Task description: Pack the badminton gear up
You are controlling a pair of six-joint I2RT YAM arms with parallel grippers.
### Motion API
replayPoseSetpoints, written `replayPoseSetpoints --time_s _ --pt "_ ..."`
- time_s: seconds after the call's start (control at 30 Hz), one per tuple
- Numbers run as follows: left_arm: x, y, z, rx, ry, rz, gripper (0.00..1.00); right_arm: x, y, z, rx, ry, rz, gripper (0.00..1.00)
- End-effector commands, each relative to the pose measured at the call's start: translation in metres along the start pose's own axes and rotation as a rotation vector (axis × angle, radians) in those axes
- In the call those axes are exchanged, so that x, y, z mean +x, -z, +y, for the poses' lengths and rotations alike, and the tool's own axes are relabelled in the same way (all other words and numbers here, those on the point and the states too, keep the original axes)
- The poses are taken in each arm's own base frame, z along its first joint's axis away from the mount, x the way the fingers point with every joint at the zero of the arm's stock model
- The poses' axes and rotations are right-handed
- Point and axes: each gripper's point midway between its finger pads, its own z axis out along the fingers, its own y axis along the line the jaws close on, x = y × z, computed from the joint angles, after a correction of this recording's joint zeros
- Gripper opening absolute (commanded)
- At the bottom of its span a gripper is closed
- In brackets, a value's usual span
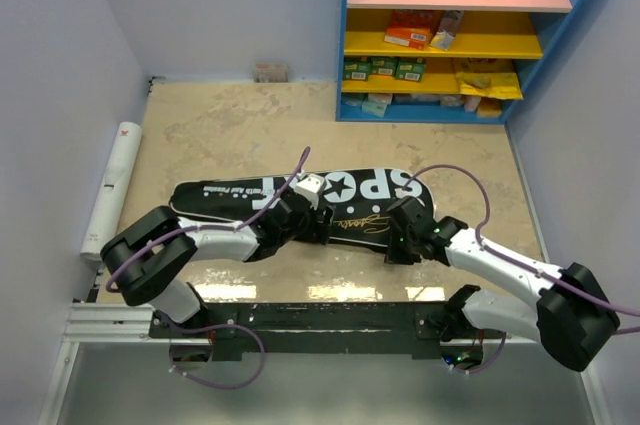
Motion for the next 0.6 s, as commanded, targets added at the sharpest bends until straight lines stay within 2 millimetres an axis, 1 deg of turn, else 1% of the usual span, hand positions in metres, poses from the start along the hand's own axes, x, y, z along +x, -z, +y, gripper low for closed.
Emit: replayPoseSetpoints --time_s 0.0,0.07,0.1,0.17,0.23,0.27,0.3,0.37,0.43,0.47,0.5,0.53,0.57 --pt "-0.005 -0.018 0.006 -0.068 0.035 -0.032 1.0 0.001 0.019 0.007 -0.038 -0.015 -0.002 0.0" --pt "0.002 -0.021 0.006 -0.072 0.038 -0.016 1.0 -0.006 0.026 0.015 -0.067 -0.007 -0.02 0.0" --pt "0.008 -0.024 0.007 -0.076 0.035 -0.001 1.0 -0.006 0.026 0.021 -0.093 -0.002 -0.013 0.0" --pt "0.012 -0.026 0.006 -0.073 0.039 0.005 1.0 -0.007 0.023 0.027 -0.111 0.005 0.0 0.0" --pt "0.016 -0.027 0.006 -0.07 0.039 0.016 1.0 -0.01 0.019 0.037 -0.144 0.005 -0.001 0.0" --pt "0.016 -0.027 0.005 -0.067 0.04 0.015 1.0 -0.004 0.012 0.04 -0.142 0.016 0.028 0.0" --pt "0.016 -0.026 0.005 -0.065 0.04 0.015 1.0 -0.009 0.01 0.049 -0.17 0.02 0.014 0.0" --pt "0.017 -0.025 0.004 -0.063 0.039 0.017 1.0 -0.006 0.001 0.058 -0.178 0.019 0.037 0.0" --pt "0.016 -0.023 0.004 -0.059 0.039 0.015 1.0 -0.011 -0.004 0.071 -0.208 0.016 0.028 0.0" --pt "0.015 -0.023 0.004 -0.057 0.039 0.013 1.0 -0.012 -0.004 0.081 -0.227 0.026 0.025 0.0" --pt "0.015 -0.022 0.003 -0.055 0.038 0.014 1.0 -0.014 -0.01 0.087 -0.233 0.026 0.023 0.0" --pt "0.017 -0.021 0.004 -0.054 0.037 0.017 1.0 -0.016 -0.009 0.098 -0.25 0.025 0.018 0.0" --pt "0.017 -0.021 0.004 -0.054 0.04 0.017 0.99 -0.017 -0.011 0.104 -0.258 0.024 0.016 0.0"
